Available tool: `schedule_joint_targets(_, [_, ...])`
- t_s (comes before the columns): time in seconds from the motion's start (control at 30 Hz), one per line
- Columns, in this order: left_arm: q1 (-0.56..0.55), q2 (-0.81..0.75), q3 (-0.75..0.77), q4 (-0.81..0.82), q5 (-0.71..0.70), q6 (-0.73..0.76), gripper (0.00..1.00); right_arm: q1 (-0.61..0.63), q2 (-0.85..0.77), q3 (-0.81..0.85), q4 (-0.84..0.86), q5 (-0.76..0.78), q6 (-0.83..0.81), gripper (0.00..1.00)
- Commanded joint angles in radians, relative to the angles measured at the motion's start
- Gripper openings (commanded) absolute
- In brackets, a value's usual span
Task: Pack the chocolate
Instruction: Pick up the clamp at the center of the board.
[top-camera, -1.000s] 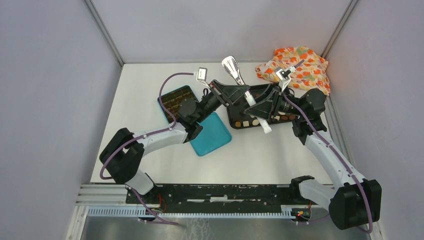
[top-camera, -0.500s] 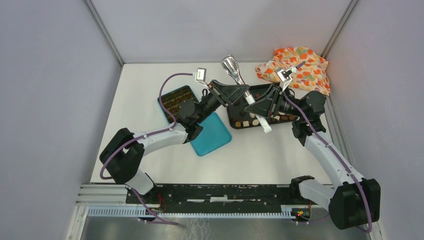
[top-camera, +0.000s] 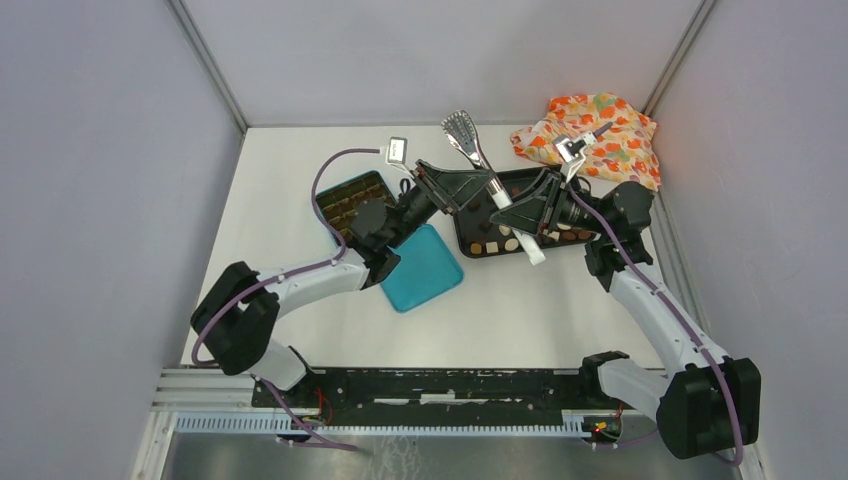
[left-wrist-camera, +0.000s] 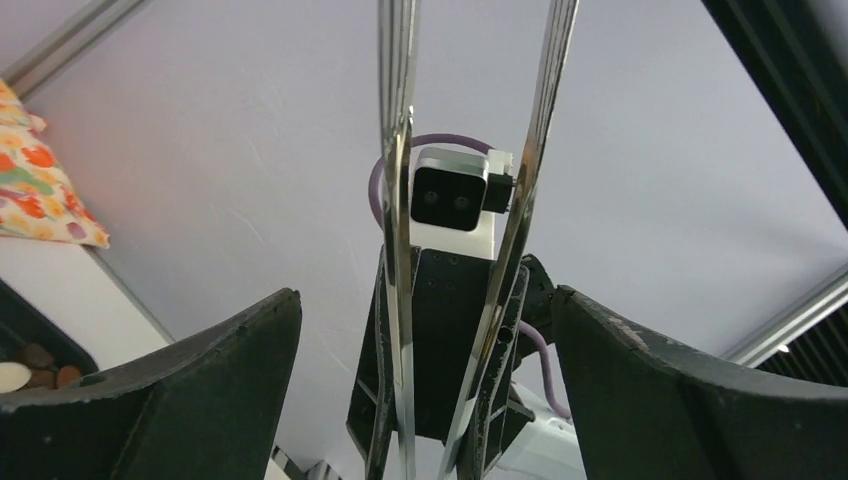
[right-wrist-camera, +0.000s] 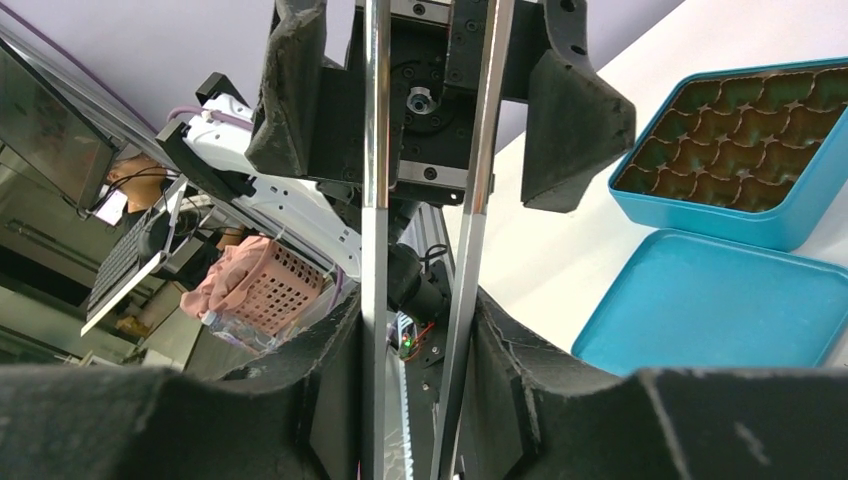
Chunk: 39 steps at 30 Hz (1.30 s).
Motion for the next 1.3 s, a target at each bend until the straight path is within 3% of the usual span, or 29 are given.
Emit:
schedule_joint_targets(0.0, [0.001,-0.115,-0.011,-0.108,-0.046,0.114,1.0,-0.007,-0.022,0.001,0.061,-0.008,-0.002,0.43])
schedule_joint_targets(0.2, [0.003,-0.226,-0.032,-0.297,-0.091,0.237,1.0,-0.009,-0.022,-0.001,0.057,-0.011,-0.015,0.48])
schedule_joint_targets(0.37, [0.002,-0.316,-0.037,-0.447,-0.117,0.32,1.0,-0.012,-0.022,-0.003,0.049,-0.011,-0.022,0.46])
schedule_joint_targets(0.47, [0.002,-0.377,-0.026,-0.582,-0.145,0.391,1.0,-0.02,-0.02,-0.002,0.042,-0.009,-0.025,0.38])
schedule_joint_targets(0.63, [0.002,-0.52,0.01,-0.91,-0.29,0.507,1.0,-0.054,-0.017,0.012,-0.046,-0.004,-0.1,0.1])
schedule_joint_targets(0.7, [0.002,-0.57,0.032,-1.044,-0.362,0.55,1.0,-0.067,-0.019,0.023,-0.114,-0.003,-0.16,0.08])
schedule_joint_targets(0.77, [0.002,-0.613,0.047,-1.151,-0.418,0.584,1.0,-0.07,-0.018,0.034,-0.176,-0.004,-0.221,0.13])
schedule_joint_targets(0.83, [0.003,-0.648,0.056,-1.229,-0.472,0.598,1.0,-0.075,-0.021,0.04,-0.223,-0.004,-0.275,0.3])
schedule_joint_targets(0.93, [0.003,-0.682,0.052,-1.28,-0.509,0.614,1.0,-0.082,-0.022,0.052,-0.285,-0.003,-0.343,0.42])
schedule_joint_targets(1.17, [0.003,-0.696,0.028,-1.339,-0.55,0.626,1.0,-0.108,-0.012,0.03,-0.356,-0.008,-0.425,0.44])
schedule_joint_targets(1.27, [0.003,-0.689,0.016,-1.352,-0.557,0.637,1.0,-0.127,0.007,0.056,-0.495,0.016,-0.556,0.43])
